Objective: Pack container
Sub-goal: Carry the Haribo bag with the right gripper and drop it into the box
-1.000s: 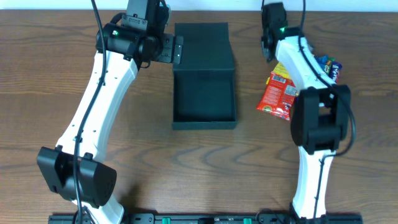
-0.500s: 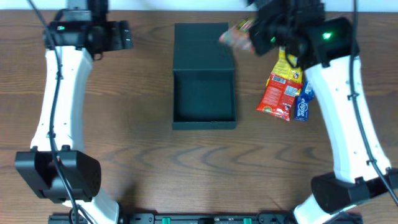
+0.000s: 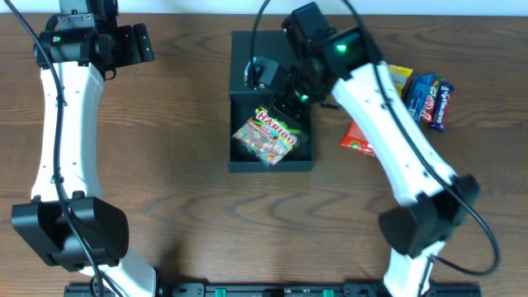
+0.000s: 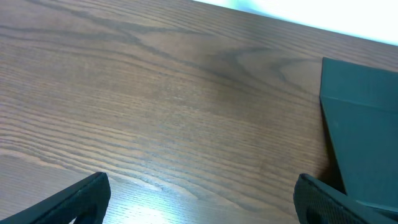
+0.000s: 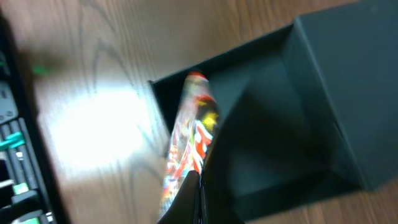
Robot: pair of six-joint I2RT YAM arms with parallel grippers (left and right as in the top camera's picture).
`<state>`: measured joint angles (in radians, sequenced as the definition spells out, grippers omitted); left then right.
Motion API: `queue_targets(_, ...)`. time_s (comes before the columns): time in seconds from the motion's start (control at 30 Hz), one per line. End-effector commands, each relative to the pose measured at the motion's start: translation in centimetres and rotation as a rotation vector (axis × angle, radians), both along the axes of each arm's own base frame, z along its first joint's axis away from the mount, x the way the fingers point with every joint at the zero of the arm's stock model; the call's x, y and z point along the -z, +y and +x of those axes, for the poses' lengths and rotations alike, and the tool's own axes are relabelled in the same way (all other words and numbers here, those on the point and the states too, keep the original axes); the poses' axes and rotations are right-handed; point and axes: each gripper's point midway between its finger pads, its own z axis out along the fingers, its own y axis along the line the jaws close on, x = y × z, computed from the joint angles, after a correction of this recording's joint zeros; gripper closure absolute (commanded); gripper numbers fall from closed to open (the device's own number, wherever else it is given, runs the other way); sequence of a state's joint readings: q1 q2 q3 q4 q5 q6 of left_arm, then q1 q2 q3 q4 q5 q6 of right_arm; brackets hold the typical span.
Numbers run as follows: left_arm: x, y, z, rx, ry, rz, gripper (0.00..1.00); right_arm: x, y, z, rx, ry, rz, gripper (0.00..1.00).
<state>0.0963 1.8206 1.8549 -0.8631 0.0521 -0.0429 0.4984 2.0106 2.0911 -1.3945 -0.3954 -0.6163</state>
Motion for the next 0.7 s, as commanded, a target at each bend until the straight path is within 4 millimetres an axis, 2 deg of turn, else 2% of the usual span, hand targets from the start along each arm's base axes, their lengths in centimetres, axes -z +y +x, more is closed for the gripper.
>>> queue_targets(0.0,0.0,0.3,0.2,0.01,0.0,0.019,0.05,3.0,0.7,0.2,-0.058,0.052,-0.01,0.99)
queue_targets(0.1,0.0,0.3,0.2,0.01,-0.001,0.019,0.05,5.6,1.1,1.0,-0.057,0.089,-0.029,0.99)
queue_targets(0.2,0.0,0.2,0.1,0.01,0.001,0.019,0.05,7.2,1.7,1.9,-0.055,0.087,-0.028,0.99)
queue_targets(0.33,0.0,0.3,0.1,0.01,0.002,0.019,0.05,7.9,2.4,3.6,-0.045,0.04,-0.011,0.99)
queue_targets(0.47,0.0,0.2,0.1,0.01,0.002,0.019,0.05,8.3,2.3,5.2,-0.006,-0.018,-0.036,0.99)
queue_targets(0.5,0.0,0.2,0.1,0.011,0.002,0.019,0.05,8.2,2.3,5.6,0.015,-0.026,-0.038,0.57)
queue_targets(0.53,0.0,0.2,0.1,0.011,0.002,0.019,0.05,8.2,2.3,5.7,0.028,-0.028,-0.037,0.01)
queue_targets(0.67,0.0,0.2,0.1,0.01,0.002,0.018,0.05,8.1,2.4,6.3,0.071,-0.031,-0.028,0.01)
